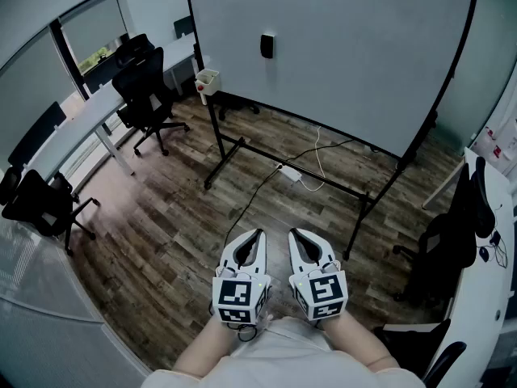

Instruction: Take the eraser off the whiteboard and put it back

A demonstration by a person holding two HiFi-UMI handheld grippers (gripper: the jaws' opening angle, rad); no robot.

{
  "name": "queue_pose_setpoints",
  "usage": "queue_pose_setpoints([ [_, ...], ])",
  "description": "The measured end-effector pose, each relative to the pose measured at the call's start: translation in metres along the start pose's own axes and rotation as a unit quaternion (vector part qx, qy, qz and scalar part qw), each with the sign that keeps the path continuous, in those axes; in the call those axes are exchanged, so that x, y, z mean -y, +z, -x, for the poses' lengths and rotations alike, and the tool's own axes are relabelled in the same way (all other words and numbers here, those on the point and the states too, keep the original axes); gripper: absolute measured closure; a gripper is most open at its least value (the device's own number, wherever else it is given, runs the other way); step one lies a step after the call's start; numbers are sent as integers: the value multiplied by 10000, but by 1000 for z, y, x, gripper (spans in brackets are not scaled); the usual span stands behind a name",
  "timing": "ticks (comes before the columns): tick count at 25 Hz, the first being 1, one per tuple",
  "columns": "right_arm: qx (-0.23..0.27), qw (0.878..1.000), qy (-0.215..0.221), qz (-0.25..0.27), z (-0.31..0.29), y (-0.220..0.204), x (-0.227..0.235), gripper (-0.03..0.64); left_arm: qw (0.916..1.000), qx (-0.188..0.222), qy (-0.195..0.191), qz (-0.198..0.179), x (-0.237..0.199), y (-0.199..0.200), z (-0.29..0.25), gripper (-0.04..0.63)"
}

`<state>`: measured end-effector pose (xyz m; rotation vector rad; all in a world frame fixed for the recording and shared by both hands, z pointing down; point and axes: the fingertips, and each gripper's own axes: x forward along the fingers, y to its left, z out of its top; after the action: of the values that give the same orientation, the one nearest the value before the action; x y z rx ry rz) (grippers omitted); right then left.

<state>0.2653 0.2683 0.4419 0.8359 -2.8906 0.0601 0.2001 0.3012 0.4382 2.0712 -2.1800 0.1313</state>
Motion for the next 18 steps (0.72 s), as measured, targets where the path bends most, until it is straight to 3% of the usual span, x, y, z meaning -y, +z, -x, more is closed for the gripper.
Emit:
queue_pose_setpoints([
  [7, -43, 10000, 20, -78, -4, -4, 4, 589, 10000, 27, 19, -33, -1, 1, -6, 577],
  [15, 15, 9982, 106, -598, -7, -9, 15, 589, 10000, 6, 49, -15, 2, -1, -16, 578],
  [18, -24, 9986, 54, -528, -8, -14, 26, 589, 10000, -4, 85, 28, 5, -4, -25, 578],
])
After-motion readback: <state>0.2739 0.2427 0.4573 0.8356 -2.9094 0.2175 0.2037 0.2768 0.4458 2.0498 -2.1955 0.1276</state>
